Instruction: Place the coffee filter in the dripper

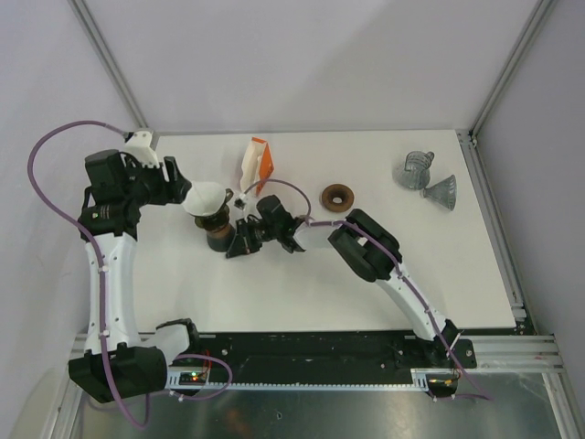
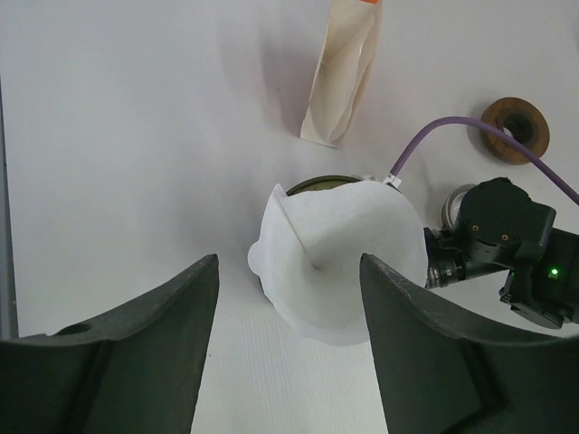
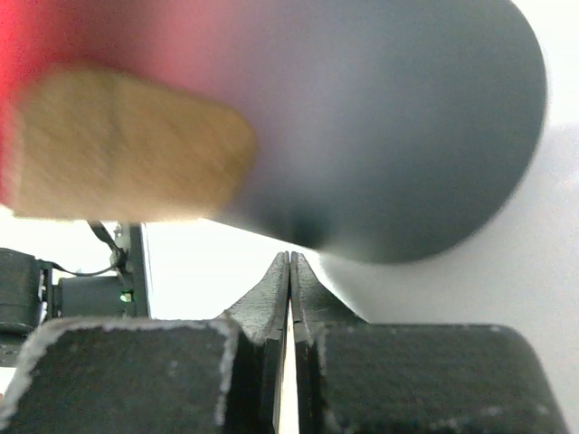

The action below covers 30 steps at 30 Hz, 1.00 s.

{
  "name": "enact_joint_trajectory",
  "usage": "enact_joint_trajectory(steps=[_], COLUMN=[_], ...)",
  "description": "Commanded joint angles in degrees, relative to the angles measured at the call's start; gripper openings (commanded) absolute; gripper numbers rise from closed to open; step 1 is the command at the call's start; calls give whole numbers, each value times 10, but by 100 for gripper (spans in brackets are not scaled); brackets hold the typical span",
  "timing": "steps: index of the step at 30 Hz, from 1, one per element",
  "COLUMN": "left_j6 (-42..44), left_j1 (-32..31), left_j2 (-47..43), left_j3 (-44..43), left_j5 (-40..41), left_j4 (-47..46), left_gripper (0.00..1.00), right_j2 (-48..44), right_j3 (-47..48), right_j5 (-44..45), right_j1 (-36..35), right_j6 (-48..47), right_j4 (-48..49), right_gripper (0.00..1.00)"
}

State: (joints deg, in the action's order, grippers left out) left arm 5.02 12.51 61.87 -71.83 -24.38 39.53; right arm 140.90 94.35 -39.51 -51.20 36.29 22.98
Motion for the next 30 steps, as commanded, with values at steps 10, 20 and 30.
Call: enact_joint_trajectory(steps=[10, 20, 30], left_j6=[1, 16, 58], left_j1=[-6, -81, -203], left_j2=[7, 27, 77], left_j3=[-49, -77, -115], left_j5=[-71, -53, 29], left_j4=[-22, -26, -29], left_gripper=[72, 77, 95], right_j2=[-200, -389, -562], right_j3=[-138, -159, -159], right_j5=[79, 262, 486], right_j1=[26, 83, 291], right_j6=[-139, -262, -319], right_j4=[-171, -403, -456], right_gripper=[8, 44, 99])
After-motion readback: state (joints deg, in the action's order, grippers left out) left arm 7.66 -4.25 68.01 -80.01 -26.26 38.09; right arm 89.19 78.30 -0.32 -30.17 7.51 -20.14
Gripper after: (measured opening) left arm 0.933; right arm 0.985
